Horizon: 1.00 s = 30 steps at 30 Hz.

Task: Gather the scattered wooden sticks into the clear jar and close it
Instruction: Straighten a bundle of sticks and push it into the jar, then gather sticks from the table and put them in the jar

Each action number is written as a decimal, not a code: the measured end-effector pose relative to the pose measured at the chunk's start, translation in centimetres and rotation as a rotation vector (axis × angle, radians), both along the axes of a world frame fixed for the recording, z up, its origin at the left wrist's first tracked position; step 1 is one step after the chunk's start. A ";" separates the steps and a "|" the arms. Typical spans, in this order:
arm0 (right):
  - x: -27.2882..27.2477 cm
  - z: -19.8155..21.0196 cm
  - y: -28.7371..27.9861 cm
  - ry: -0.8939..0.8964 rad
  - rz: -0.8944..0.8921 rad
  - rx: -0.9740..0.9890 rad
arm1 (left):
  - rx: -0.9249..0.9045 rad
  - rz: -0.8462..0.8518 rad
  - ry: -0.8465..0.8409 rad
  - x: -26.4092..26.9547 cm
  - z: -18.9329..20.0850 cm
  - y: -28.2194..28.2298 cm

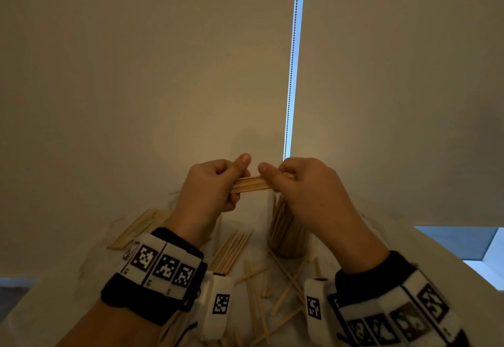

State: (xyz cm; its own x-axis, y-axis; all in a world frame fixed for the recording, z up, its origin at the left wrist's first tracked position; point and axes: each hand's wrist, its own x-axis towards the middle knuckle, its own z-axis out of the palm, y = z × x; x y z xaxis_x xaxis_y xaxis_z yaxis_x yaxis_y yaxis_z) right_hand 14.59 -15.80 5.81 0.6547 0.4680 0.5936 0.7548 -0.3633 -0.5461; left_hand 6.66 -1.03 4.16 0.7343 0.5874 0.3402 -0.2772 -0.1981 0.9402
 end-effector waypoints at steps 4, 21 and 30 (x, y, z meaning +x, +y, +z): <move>2.2 1.7 -2.7 0.017 -0.118 0.038 | -0.110 -0.073 0.075 0.2 -0.1 -1.0; 7.6 2.2 2.5 -0.156 -0.129 -0.704 | 0.279 -0.237 0.404 7.0 -1.1 -2.4; 7.1 3.4 2.4 -0.360 -0.062 -0.894 | 0.381 -0.285 0.305 7.1 -1.4 -1.8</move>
